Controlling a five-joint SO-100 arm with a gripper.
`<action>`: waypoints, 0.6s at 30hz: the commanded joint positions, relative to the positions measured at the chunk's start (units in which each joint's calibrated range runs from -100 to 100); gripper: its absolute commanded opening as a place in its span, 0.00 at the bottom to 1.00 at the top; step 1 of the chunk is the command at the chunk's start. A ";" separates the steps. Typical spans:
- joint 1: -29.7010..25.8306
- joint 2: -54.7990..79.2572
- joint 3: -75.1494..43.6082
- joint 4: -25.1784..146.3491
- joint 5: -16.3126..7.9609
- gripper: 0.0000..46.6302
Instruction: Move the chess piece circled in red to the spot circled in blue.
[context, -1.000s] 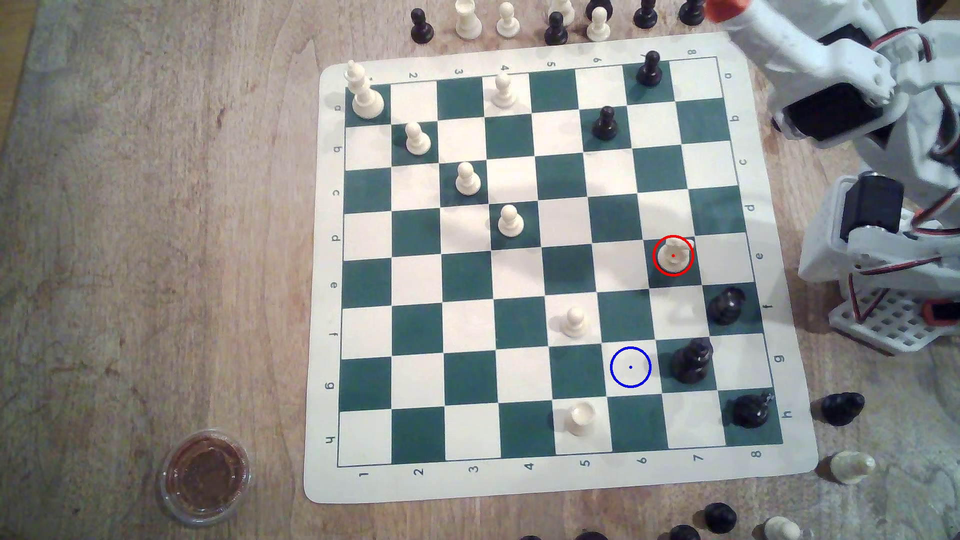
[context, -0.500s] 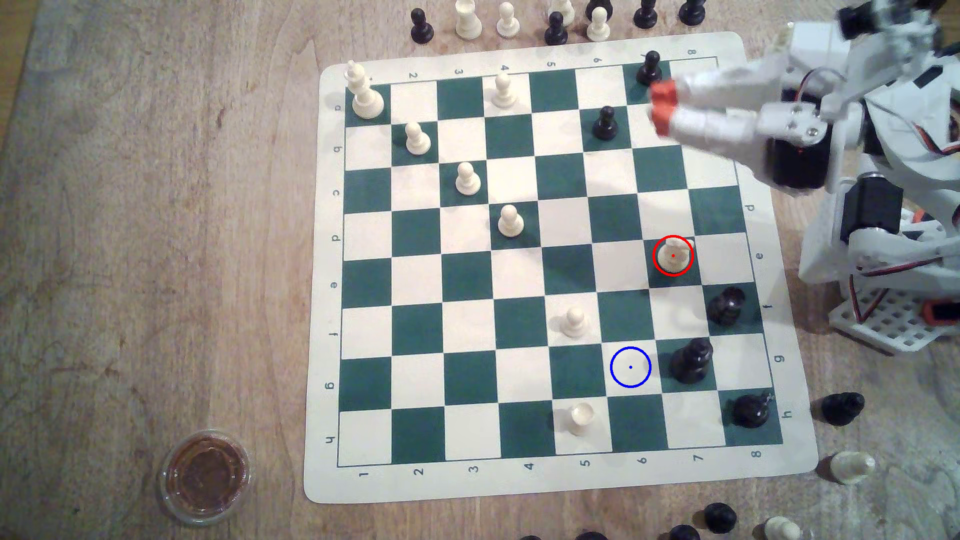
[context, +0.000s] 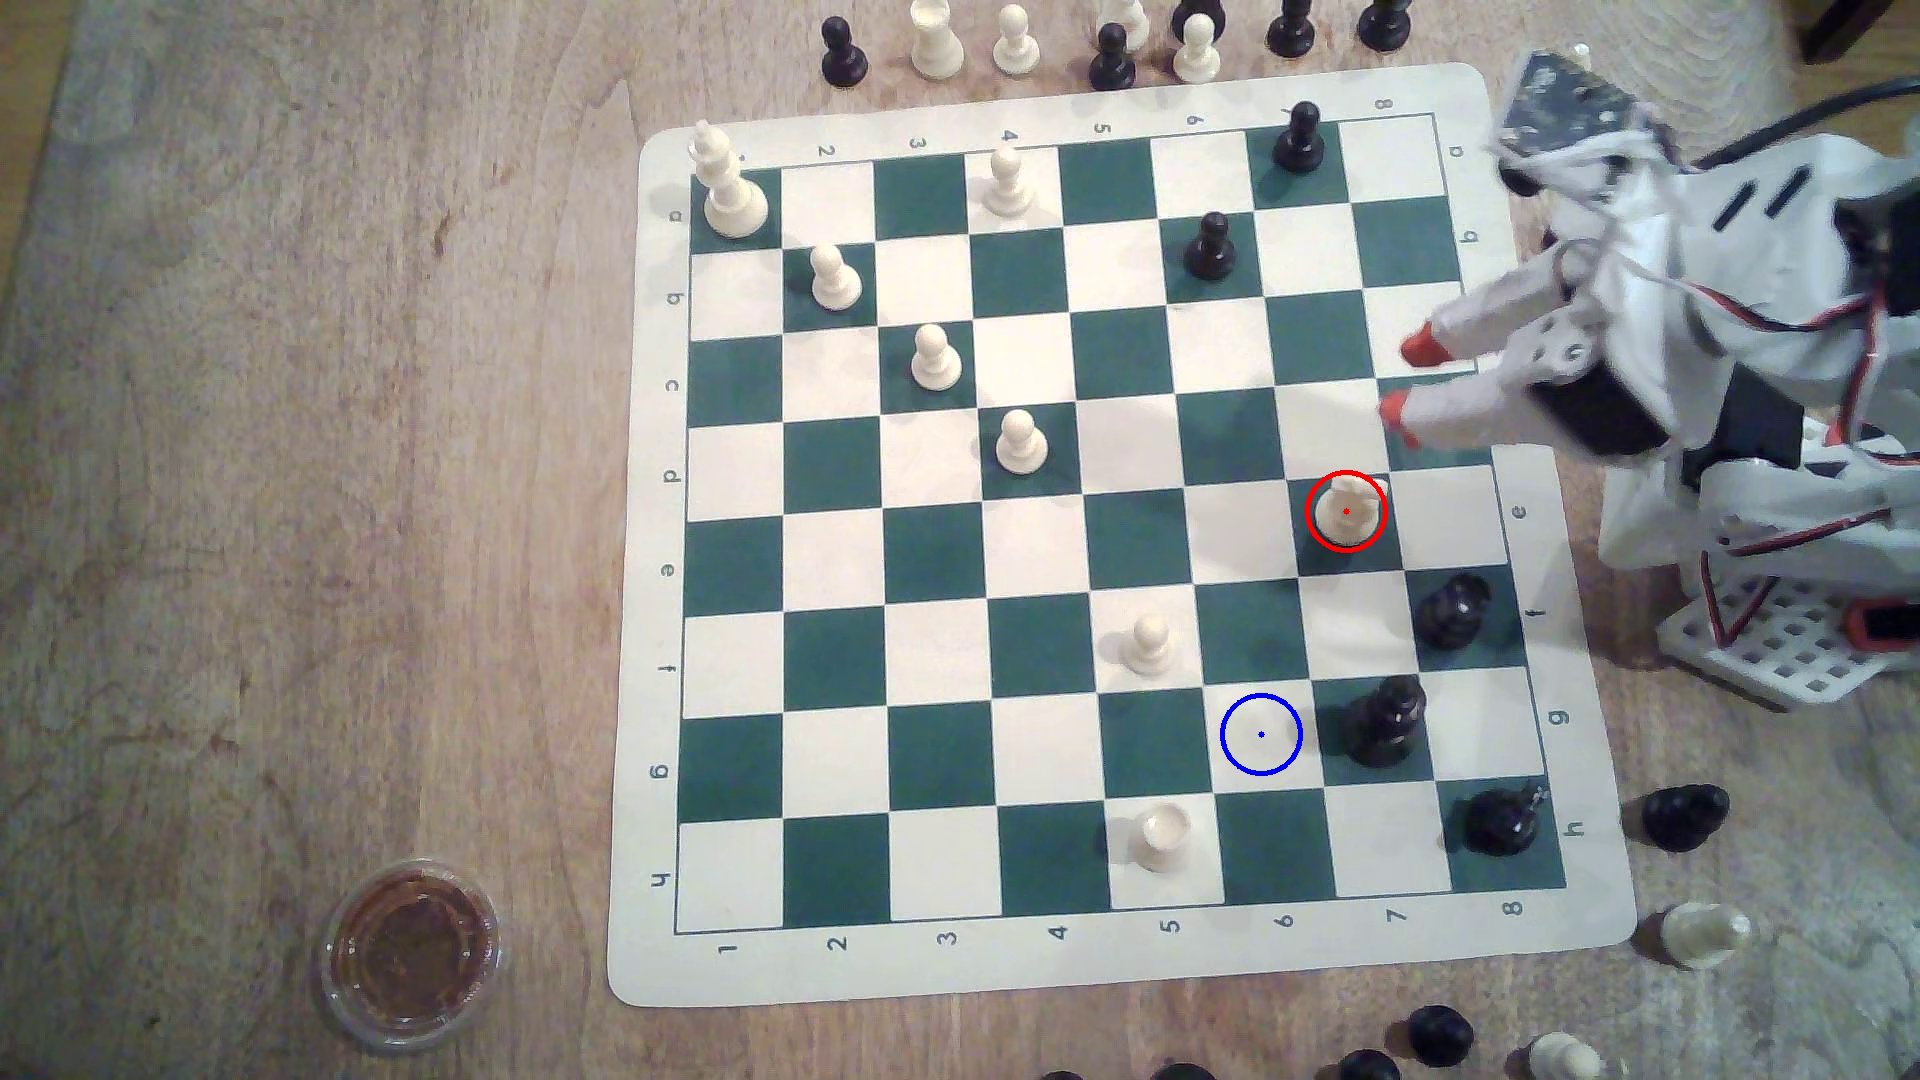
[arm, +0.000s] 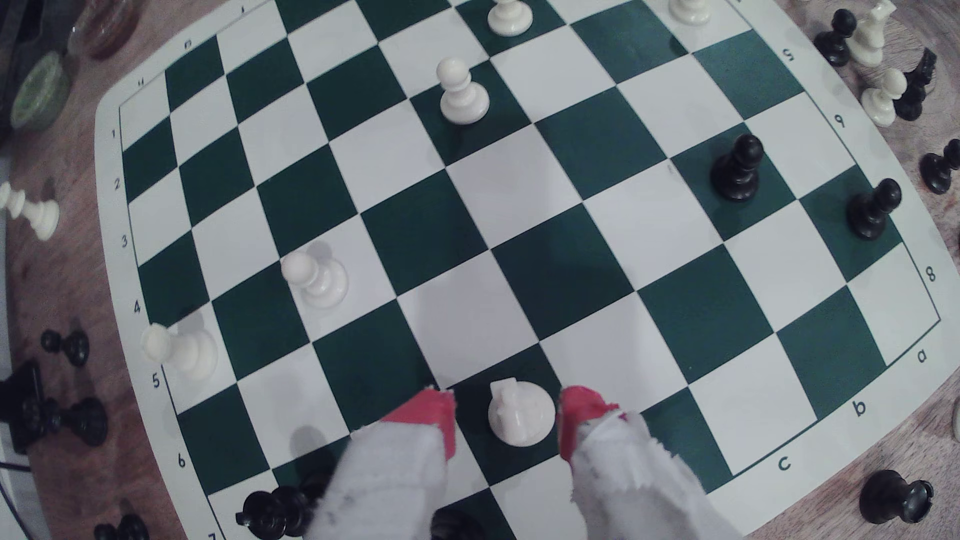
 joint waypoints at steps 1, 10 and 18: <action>-2.24 4.51 -2.83 0.09 -0.78 0.30; -3.96 13.51 -2.83 -2.12 -0.49 0.31; -4.90 17.67 -1.47 -3.60 0.63 0.30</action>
